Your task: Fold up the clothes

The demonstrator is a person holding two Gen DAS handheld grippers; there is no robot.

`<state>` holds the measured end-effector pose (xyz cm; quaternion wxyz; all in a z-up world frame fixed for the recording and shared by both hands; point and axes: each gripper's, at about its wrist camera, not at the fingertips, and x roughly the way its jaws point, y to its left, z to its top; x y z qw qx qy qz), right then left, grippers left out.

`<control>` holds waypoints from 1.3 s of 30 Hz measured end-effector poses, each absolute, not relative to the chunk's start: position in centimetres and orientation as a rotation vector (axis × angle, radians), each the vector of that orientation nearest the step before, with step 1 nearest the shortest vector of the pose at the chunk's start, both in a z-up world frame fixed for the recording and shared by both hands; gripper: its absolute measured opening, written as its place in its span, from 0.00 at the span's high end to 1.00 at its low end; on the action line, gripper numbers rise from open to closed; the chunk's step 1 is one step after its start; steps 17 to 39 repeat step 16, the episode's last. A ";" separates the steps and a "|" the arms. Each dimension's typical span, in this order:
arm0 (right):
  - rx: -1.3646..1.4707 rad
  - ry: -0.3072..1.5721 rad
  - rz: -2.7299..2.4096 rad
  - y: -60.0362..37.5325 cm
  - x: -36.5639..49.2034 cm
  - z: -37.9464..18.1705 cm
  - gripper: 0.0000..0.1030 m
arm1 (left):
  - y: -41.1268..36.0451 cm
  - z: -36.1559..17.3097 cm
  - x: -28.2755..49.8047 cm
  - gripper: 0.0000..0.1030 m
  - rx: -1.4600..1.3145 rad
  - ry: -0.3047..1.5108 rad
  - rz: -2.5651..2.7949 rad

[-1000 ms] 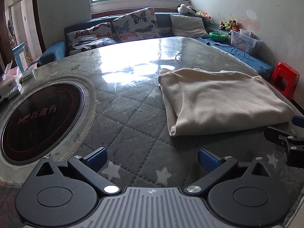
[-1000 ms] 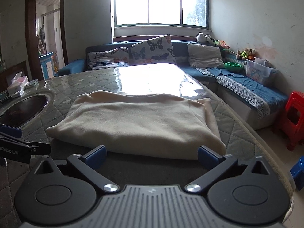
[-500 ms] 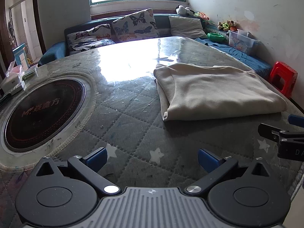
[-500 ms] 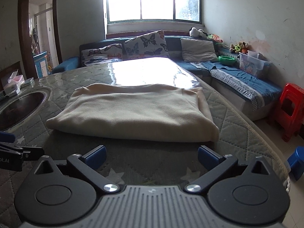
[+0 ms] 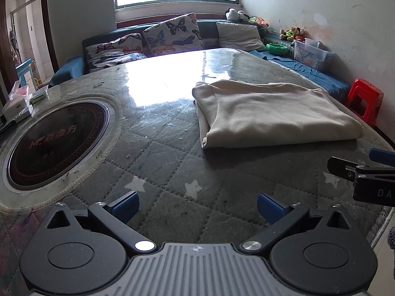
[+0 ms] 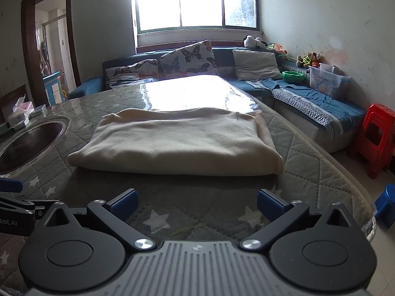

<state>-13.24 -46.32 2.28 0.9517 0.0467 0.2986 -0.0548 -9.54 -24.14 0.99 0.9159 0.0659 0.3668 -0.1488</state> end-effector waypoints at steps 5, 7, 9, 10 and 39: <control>0.097 0.603 -0.112 -46.1 -13.7 2.3 0.00 | -24.3 0.9 -10.2 0.00 0.136 0.755 -0.314; 0.095 0.601 -0.113 -45.9 -13.9 2.4 0.00 | -24.4 0.9 -10.4 0.00 0.138 0.756 -0.317; 0.099 0.596 -0.115 -46.0 -14.3 2.6 0.00 | -24.5 0.8 -10.7 0.00 0.140 0.756 -0.320; 0.099 0.596 -0.115 -46.0 -14.3 2.6 0.00 | -24.6 0.8 -10.8 0.00 0.142 0.753 -0.321; 0.099 0.589 -0.114 -45.8 -14.9 2.8 0.00 | -24.7 1.0 -11.5 0.00 0.143 0.747 -0.332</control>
